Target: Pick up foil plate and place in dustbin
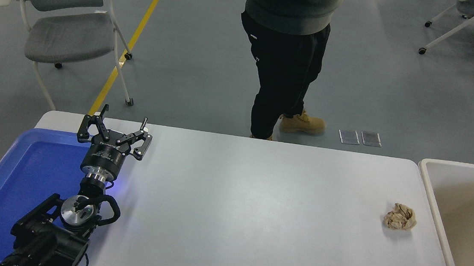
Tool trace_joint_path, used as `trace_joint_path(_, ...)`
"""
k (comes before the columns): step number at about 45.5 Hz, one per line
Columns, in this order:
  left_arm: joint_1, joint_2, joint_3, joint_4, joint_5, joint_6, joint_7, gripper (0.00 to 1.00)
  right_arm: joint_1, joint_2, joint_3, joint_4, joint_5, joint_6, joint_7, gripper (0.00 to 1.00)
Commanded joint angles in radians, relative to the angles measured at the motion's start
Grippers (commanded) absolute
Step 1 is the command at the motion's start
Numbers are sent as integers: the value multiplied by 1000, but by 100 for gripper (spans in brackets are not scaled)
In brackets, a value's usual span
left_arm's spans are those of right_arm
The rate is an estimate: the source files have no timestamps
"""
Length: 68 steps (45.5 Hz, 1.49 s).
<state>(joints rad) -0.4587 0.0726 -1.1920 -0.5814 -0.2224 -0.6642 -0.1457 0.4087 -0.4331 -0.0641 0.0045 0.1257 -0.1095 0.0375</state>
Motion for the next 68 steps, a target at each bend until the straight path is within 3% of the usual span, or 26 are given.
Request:
trace_joint_path(1,0,1,0,0,0,-2,0,99,19,4,1,-3,0,2,2,100)
trace_joint_path(18,0,1,0,0,0,-2,0,99,113,-22,-40,6,-46,37,-2,100)
trace_joint_path(31,0,0,0,0,0,-2,0,99,294,-219,-178,146,-70,185,-1,100)
trace_joint_path(35,0,0,0,0,0,-2,0,99,361,-335,-192,250,-80,192,-1,100)
trace_joint_path(46,0,1,0,0,0,-2,0,99,597,-611,-195,715,-342,185,-1,100)
trace_joint_path(54,0,1,0,0,2,-2,0,99,742,-795,-200,1044,-455,194,-4,100)
trace_joint_path(68,0,1,2,0,2,-2,0,99,881,-865,-226,1264,-595,194,-51,100)
